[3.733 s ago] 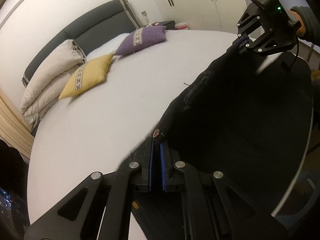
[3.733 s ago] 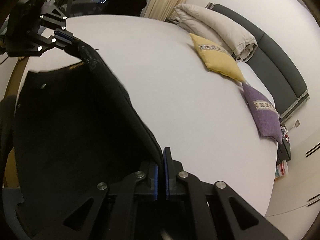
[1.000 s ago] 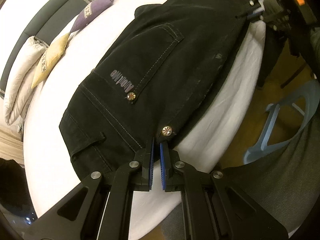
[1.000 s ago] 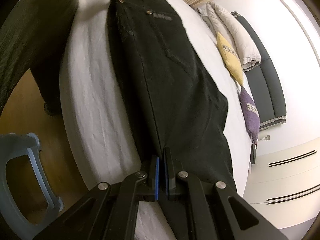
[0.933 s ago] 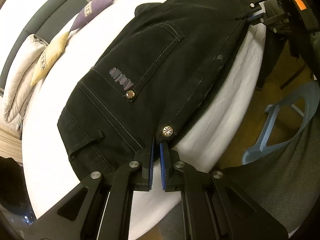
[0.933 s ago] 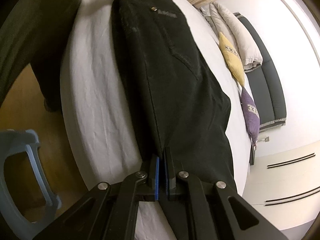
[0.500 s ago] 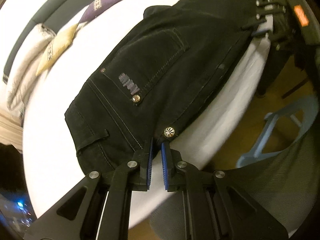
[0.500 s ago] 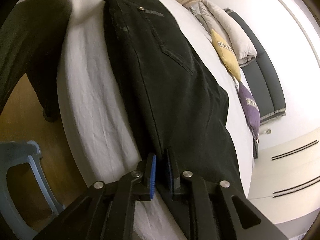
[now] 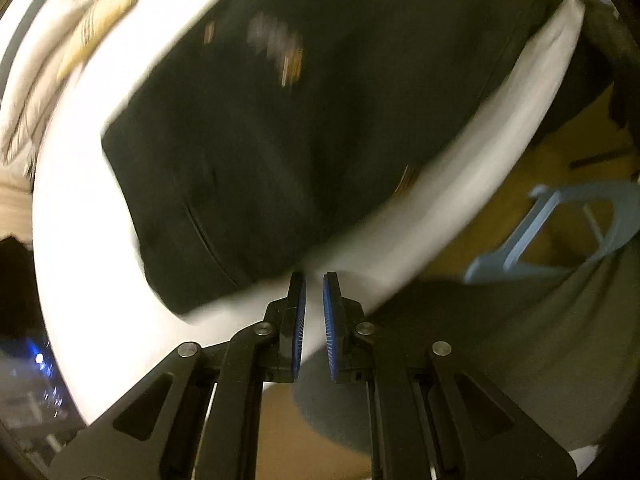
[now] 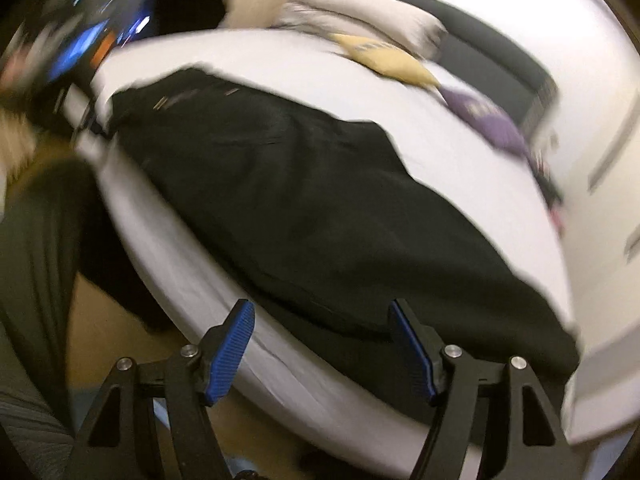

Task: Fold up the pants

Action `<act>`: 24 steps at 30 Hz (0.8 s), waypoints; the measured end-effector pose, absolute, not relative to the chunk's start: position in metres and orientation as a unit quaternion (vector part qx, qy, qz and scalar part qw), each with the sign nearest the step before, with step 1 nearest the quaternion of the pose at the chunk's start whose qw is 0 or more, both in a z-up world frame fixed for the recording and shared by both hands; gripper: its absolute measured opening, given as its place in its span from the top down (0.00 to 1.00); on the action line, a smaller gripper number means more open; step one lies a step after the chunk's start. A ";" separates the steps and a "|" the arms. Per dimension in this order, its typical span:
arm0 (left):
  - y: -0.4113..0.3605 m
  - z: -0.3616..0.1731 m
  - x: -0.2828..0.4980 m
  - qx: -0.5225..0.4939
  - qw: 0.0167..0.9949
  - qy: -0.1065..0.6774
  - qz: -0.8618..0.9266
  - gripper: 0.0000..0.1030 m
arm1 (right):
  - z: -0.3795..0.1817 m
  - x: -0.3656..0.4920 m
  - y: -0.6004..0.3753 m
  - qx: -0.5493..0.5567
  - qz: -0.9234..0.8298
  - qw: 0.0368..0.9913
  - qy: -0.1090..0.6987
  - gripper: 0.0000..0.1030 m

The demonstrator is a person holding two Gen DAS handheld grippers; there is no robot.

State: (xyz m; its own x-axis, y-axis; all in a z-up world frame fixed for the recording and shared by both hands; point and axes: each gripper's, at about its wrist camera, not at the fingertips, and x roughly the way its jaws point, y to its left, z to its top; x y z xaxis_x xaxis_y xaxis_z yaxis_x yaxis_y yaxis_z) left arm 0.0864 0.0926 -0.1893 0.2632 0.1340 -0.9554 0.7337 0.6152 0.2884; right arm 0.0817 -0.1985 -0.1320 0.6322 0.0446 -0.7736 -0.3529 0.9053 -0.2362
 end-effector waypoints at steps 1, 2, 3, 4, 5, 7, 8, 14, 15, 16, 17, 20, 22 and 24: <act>0.101 -0.196 0.086 0.381 0.689 0.582 -0.204 0.91 | -0.129 0.084 -0.212 -0.151 0.107 0.888 0.420 0.30; 0.108 -0.199 0.085 0.383 0.685 0.590 -0.191 0.91 | -0.129 0.085 -0.227 -0.119 0.099 0.891 0.427 0.30; 0.112 -0.199 0.084 0.384 0.684 0.593 -0.183 0.91 | -0.129 0.087 -0.244 -0.085 0.088 0.892 0.436 0.30; 0.117 -0.196 0.083 0.379 0.688 0.594 -0.174 0.91 | -0.128 0.088 -0.253 -0.070 0.083 0.893 0.437 0.30; 0.121 -0.187 0.083 0.367 0.699 0.590 -0.166 0.91 | -0.127 0.088 -0.263 -0.052 0.077 0.895 0.436 0.30; 0.120 -0.166 0.084 0.353 0.727 0.570 -0.149 0.91 | -0.121 0.088 -0.283 -0.003 0.080 0.898 0.432 0.30; 0.114 -0.149 0.087 0.339 0.748 0.552 -0.145 0.91 | -0.117 0.089 -0.290 0.028 0.089 0.898 0.429 0.30; 0.026 -0.101 0.115 0.255 0.824 0.462 -0.204 0.91 | -0.097 0.120 -0.297 0.153 0.157 0.889 0.402 0.30; 0.009 -0.103 0.120 0.247 0.827 0.459 -0.212 0.91 | -0.093 0.132 -0.295 0.174 0.173 0.885 0.396 0.30; -0.009 -0.110 0.130 0.238 0.827 0.460 -0.218 0.91 | -0.090 0.144 -0.288 0.189 0.190 0.879 0.395 0.30; -0.021 -0.117 0.140 0.232 0.824 0.466 -0.223 0.91 | -0.088 0.159 -0.281 0.200 0.206 0.872 0.396 0.30; -0.048 -0.144 0.169 0.219 0.817 0.492 -0.207 0.91 | -0.089 0.197 -0.260 0.216 0.248 0.848 0.417 0.30; -0.054 -0.154 0.181 0.208 0.818 0.497 -0.203 0.91 | -0.100 0.227 -0.244 0.236 0.268 0.831 0.428 0.30; -0.052 -0.160 0.190 0.186 0.820 0.504 -0.198 0.91 | -0.123 0.260 -0.232 0.279 0.292 0.798 0.447 0.30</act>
State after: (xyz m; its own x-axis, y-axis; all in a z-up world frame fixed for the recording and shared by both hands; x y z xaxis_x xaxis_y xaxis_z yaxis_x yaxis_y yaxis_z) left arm 0.1899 -0.0521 -0.1605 0.4138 -0.1364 -0.9001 0.5122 0.8523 0.1063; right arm 0.2601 -0.2321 -0.1230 0.4304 0.7156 -0.5502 -0.2177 0.6738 0.7061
